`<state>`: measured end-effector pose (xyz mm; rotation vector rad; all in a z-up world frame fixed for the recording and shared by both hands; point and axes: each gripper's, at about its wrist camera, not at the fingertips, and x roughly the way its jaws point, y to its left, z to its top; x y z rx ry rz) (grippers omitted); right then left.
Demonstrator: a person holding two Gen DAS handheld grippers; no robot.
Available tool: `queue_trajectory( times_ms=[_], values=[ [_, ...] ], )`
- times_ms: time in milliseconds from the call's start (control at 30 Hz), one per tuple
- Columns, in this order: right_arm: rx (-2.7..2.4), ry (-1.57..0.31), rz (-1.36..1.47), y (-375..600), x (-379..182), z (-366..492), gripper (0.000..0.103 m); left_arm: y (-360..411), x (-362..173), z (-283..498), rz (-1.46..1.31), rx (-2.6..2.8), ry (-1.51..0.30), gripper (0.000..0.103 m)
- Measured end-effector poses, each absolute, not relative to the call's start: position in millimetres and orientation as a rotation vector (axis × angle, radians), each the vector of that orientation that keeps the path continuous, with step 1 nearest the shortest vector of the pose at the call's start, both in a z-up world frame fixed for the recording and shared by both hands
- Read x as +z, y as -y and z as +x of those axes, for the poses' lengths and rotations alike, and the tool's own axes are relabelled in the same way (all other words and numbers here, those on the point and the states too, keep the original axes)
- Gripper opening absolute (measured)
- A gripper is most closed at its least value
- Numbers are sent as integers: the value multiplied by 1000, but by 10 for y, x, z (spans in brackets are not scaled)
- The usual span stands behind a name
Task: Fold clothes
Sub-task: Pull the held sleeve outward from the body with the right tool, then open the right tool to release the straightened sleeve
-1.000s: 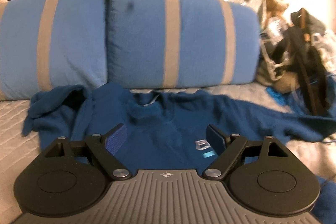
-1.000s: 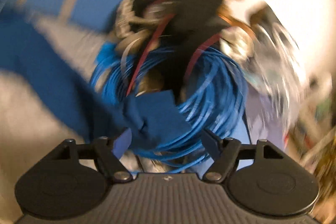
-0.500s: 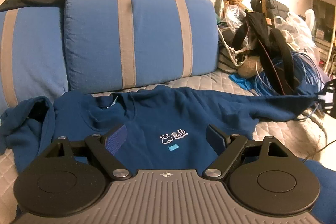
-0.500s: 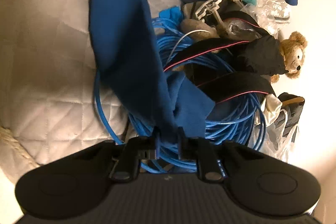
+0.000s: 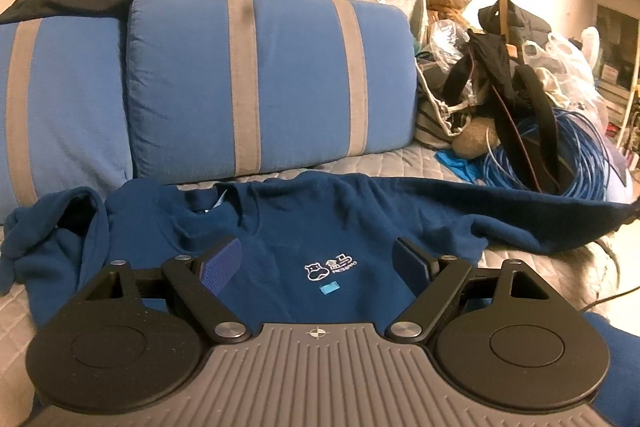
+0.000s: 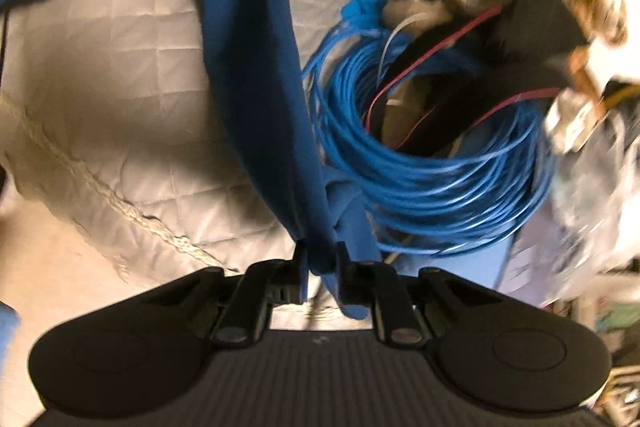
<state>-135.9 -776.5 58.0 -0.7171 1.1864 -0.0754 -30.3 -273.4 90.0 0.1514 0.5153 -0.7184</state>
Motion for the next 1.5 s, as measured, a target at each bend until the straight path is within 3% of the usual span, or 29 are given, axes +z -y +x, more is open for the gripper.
queue_trajectory(
  times_ms=[167, 533, 567, 700, 800, 867, 1033, 1400, 1500],
  values=[
    [-144, -1199, -611, 8147, 587, -866, 12, 2747, 881, -301, 161, -712, -522, 83],
    [-345, -1031, -866, 8367, 182, 21, 12, 2770, 839, -266, 181, -701, -539, 83],
    [-362, -1008, -877, 8378, 157, 59, 31, 2772, 835, -263, 183, -700, -541, 83],
    [-415, -920, -819, 8405, 247, 54, 48, 2778, 832, -262, 187, -700, -543, 83],
    [-454, -843, -640, 8497, 548, -116, 65, 2781, 846, -276, 186, -705, -537, 83],
    [-484, -780, -489, 8586, 781, -309, 70, 2780, 851, -284, 187, -707, -534, 83],
    [-517, -722, -23, 8946, 1055, -831, 71, 2779, 853, -275, 180, -699, -537, 83],
    [-609, -741, 521, 9110, 654, -1063, 68, 2784, 830, -248, 188, -684, -550, 83],
    [-633, -728, 592, 9085, 567, -1009, 55, 2789, 822, -248, 192, -684, -553, 83]
  ],
)
